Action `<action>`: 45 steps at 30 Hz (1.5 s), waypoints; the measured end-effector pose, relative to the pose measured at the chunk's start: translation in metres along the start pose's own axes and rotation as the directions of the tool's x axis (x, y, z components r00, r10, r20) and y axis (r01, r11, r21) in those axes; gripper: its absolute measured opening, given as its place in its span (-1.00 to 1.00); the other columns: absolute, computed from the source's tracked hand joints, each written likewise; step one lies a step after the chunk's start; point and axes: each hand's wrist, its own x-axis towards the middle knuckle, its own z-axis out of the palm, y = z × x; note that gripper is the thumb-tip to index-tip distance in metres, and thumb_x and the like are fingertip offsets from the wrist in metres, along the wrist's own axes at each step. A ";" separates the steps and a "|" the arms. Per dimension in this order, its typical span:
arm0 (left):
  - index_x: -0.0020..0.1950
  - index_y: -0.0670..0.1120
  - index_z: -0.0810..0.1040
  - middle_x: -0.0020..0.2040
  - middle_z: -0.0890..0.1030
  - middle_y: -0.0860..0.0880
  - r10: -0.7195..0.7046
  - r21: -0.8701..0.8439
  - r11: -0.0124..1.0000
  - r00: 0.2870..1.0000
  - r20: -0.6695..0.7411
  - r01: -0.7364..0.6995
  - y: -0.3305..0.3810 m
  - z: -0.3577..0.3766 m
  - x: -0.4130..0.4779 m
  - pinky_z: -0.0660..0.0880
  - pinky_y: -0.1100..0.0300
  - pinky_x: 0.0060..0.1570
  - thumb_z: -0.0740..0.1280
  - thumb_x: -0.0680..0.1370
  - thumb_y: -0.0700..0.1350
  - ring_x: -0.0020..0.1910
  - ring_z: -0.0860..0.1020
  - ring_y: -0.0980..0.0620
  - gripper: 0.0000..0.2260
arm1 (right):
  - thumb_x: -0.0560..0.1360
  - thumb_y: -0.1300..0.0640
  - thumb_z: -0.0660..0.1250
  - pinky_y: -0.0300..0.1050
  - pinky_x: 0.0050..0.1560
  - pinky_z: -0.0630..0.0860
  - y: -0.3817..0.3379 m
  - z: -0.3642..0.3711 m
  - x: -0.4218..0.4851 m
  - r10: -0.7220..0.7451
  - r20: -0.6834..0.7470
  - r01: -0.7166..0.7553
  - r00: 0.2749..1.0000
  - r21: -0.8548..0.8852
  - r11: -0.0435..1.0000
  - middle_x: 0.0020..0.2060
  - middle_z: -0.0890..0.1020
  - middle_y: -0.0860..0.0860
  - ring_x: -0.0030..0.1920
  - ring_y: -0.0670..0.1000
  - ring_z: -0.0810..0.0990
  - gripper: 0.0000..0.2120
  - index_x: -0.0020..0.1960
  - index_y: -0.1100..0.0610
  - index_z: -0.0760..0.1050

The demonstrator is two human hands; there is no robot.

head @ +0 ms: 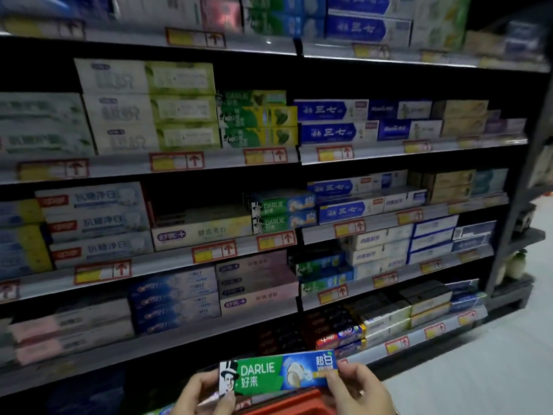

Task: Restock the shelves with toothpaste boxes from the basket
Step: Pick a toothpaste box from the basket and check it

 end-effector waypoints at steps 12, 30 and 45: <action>-0.01 0.18 0.66 0.03 0.68 0.18 0.111 0.238 0.967 0.991 -0.069 -0.092 0.096 0.040 0.049 0.57 0.12 0.07 0.60 0.42 -0.23 -0.05 0.67 0.08 -0.66 | 0.50 0.35 0.54 0.19 -0.01 0.71 -0.078 0.011 0.065 -0.162 -0.012 0.162 0.987 -0.036 0.986 -0.30 0.75 0.03 -0.19 0.11 0.74 -0.86 -0.07 0.12 0.68; 0.68 0.09 0.15 0.63 0.24 0.11 0.434 0.383 0.814 0.896 0.097 -0.436 0.220 0.084 0.169 0.35 -0.01 0.50 0.46 0.58 -0.03 0.56 0.32 -0.07 -0.26 | 0.61 0.24 0.41 -0.08 0.08 0.49 -0.225 0.077 0.171 -0.465 0.250 0.502 0.849 -0.110 0.858 0.05 0.61 -0.22 0.02 -0.23 0.56 -0.69 0.19 -0.13 0.47; 0.64 -0.17 0.18 0.21 0.52 0.00 0.277 0.490 0.833 0.960 0.034 -0.258 0.230 0.099 0.251 0.32 0.37 -0.40 0.43 0.62 -0.01 -0.29 0.32 0.23 -0.30 | 0.63 0.20 0.39 -0.06 0.27 0.38 -0.244 0.123 0.237 -0.387 0.317 0.463 0.866 -0.216 0.860 0.53 0.45 0.02 0.45 0.09 0.45 -0.35 0.66 0.09 0.26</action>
